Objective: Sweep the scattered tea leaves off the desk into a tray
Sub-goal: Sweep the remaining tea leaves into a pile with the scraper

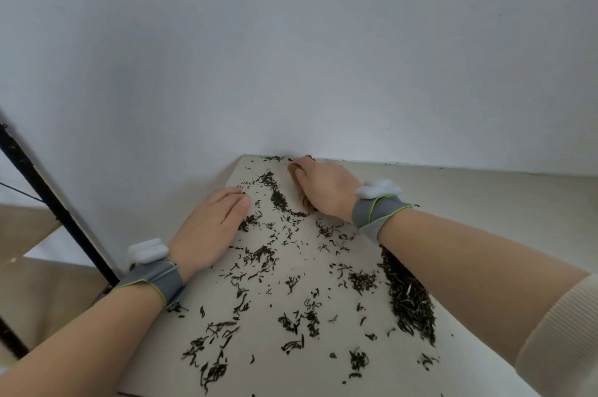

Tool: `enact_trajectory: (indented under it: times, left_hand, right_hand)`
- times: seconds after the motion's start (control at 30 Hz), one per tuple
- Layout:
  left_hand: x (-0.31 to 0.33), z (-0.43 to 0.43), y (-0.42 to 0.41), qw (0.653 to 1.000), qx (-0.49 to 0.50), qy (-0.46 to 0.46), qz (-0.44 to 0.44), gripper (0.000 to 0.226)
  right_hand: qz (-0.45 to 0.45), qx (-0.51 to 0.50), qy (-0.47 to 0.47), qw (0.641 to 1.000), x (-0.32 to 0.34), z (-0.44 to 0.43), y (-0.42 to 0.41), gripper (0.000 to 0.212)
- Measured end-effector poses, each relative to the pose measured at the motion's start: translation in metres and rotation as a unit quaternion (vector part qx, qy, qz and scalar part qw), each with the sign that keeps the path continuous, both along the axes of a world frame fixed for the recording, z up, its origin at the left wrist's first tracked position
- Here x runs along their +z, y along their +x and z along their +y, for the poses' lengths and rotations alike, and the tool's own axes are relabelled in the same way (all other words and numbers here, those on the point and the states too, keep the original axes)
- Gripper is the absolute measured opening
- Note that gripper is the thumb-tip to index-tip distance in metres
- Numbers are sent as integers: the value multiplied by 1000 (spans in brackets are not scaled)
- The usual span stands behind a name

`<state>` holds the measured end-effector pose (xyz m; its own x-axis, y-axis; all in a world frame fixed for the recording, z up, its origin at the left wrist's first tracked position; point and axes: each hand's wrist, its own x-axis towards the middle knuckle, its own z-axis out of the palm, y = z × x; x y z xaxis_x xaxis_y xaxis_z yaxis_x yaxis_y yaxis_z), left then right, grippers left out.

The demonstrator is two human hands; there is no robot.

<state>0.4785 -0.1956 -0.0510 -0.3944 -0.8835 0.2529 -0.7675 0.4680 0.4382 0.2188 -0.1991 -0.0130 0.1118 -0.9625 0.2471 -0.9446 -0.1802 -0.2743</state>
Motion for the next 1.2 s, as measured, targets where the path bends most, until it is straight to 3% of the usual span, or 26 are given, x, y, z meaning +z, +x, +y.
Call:
enact_trajectory:
  times: [0.23,0.43,0.7,0.83,1.0,1.2]
  left_hand:
    - [-1,-2,-1,1000,7,2,0,54]
    - [-2,-4,1,1000,5,-3,-12,59]
    - [-4,-4,1,1000,5,-4,-13,61]
    - [-4,-5,1,1000,3,-10,-11,60]
    - [-3,-5,-1,1000,6,-17,-9,59]
    - [-4,-1,0,1000,17,-21,-14,61]
  right_hand:
    - [-50,-166,-18,985,10,79,-140,36]
    - [47,-244,37,968,-9,122,-168,41]
    - [102,-159,12,982,-12,89,-70,39]
    - [123,-119,-18,985,-20,62,-30,23]
    - [108,-69,-24,991,-29,43,17,13]
    - [87,-22,-2,996,-8,49,38,16]
